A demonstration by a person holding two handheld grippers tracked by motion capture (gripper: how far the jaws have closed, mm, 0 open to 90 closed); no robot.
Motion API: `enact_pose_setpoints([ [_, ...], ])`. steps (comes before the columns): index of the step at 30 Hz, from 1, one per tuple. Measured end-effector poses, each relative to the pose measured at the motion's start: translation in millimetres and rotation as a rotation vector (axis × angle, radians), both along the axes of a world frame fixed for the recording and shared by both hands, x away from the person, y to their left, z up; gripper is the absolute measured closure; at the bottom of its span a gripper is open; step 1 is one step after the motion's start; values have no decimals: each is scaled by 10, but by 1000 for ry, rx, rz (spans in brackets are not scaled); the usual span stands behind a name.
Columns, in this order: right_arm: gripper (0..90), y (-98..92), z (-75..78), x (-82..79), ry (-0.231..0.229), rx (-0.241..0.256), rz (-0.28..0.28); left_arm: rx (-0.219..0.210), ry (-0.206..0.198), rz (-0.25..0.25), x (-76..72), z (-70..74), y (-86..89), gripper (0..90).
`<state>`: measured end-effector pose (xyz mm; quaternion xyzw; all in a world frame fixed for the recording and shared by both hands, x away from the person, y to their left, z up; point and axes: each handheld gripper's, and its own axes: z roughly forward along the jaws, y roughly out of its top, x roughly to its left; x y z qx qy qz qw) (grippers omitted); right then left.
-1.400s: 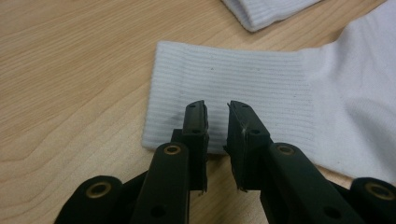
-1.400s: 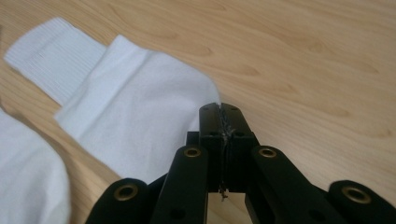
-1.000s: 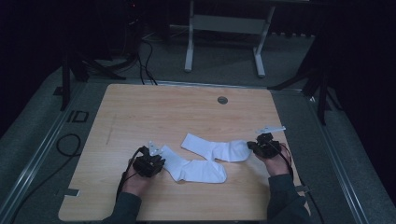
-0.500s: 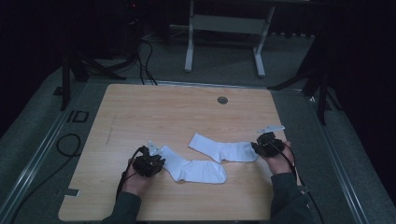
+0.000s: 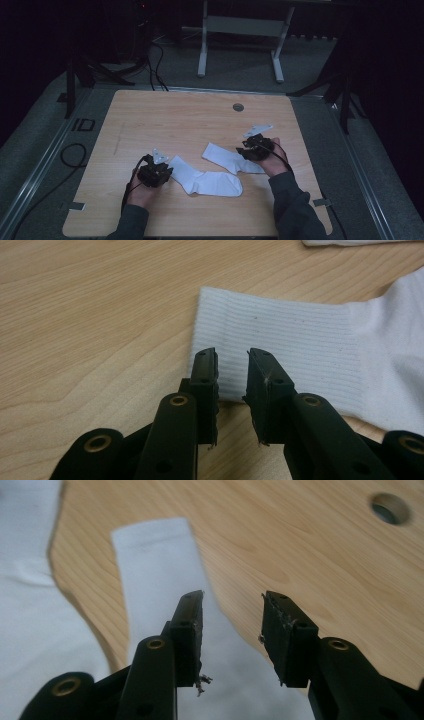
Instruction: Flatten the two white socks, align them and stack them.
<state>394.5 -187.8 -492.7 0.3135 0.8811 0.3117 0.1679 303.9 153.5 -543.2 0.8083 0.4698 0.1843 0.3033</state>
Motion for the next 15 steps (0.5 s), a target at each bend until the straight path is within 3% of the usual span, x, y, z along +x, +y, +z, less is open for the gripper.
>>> enact_pose_setpoints([
  [3,598,95,-30,27,12,1,27,0,0,2,2,0,3,734],
  [7,589,313,-184,114,41,-19,75,1,-2,8,8,-3,15,731],
  [15,568,480,-360,140,71,-62,115,0,-3,14,10,2,32,730],
])
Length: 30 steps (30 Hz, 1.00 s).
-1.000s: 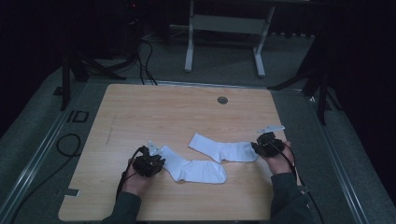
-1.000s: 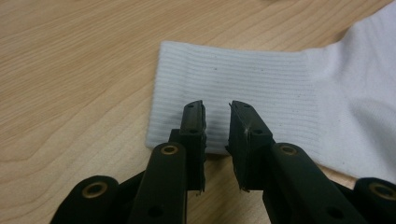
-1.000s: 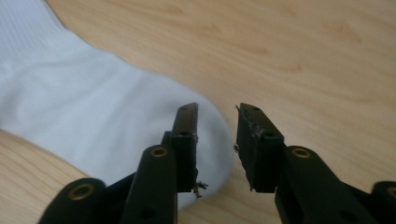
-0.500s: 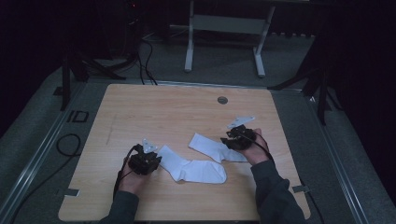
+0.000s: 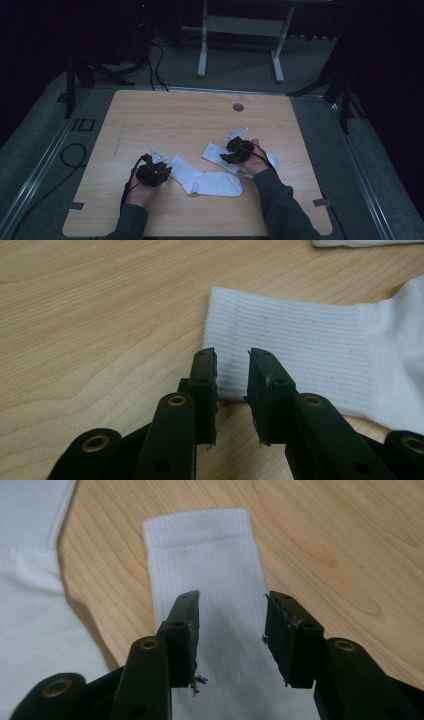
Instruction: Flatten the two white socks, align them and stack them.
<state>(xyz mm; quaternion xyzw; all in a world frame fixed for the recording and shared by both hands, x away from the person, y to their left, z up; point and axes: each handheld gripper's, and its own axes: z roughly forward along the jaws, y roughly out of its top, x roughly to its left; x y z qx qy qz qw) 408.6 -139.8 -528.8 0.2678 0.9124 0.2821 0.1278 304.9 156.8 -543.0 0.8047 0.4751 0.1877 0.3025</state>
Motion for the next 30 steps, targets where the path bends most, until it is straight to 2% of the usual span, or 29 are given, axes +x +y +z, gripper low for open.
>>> enact_pose_setpoints([
  [3,563,40,-23,6,3,-2,9,3,2,-2,0,-3,-3,730],
  [8,537,98,-94,42,39,-6,17,7,6,-6,5,-17,-20,730],
  [9,535,99,-153,81,74,9,16,13,11,-12,7,-27,-34,730],
  [10,535,99,-153,81,74,9,16,13,11,-12,7,-27,-34,730],
  [11,602,77,-150,104,79,17,12,19,14,-15,10,-42,-51,730],
  [12,625,75,-148,104,80,18,4,23,18,-18,13,-47,-57,730],
  [18,815,54,-137,99,70,1,-20,25,22,-14,14,-50,-61,745],
  [25,837,45,-122,66,42,-19,-35,48,20,-21,9,-63,-98,786],
  [30,837,-96,18,-27,13,13,-45,48,30,-35,3,-66,-114,870],
])
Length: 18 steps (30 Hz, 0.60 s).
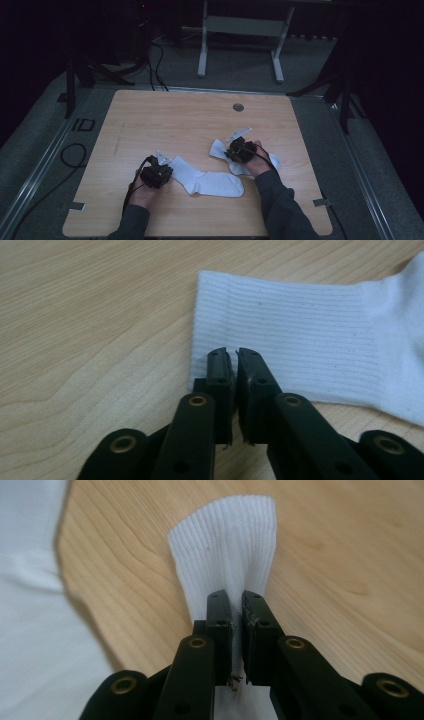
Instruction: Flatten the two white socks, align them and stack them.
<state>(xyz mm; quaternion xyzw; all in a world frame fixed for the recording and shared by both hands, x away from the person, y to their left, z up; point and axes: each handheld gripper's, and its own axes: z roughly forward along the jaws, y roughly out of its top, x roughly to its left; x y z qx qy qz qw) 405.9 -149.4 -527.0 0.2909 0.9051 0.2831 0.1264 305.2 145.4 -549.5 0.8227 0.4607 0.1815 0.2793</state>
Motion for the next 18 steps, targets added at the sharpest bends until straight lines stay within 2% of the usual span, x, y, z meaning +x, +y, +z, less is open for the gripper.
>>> enact_pose_setpoints([
  [7,837,-260,440,-207,-63,102,1,14,-5,2,-8,0,-30,886],
  [13,836,-380,770,-435,-127,156,21,16,-3,-4,-10,1,-37,885],
  [18,835,-372,925,-581,-159,176,49,14,0,-6,-18,3,-50,882],
])
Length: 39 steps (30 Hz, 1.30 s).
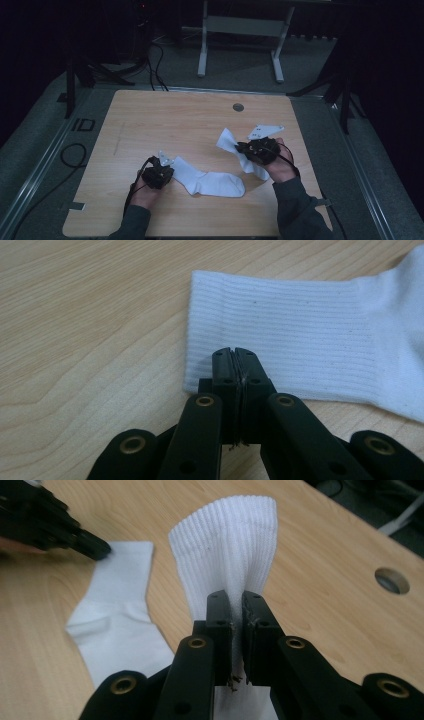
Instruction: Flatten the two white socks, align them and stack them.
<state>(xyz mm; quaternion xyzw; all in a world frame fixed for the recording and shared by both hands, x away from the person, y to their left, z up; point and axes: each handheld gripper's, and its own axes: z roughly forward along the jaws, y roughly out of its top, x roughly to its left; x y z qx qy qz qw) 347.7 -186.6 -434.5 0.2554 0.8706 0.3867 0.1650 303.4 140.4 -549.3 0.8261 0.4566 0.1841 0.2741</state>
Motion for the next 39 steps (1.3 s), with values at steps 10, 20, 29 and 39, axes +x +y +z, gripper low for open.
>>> enact_pose_setpoints([
  [10,834,-44,319,-201,-70,60,40,-4,2,-2,3,0,7,879],
  [20,833,41,455,-376,-84,90,107,-13,6,-3,0,-1,-4,876],
  [29,831,430,253,-389,-16,87,176,-24,13,-10,-13,0,-26,874],
  [39,832,786,-230,-273,98,71,106,-47,22,-16,-22,-3,-39,865],
])
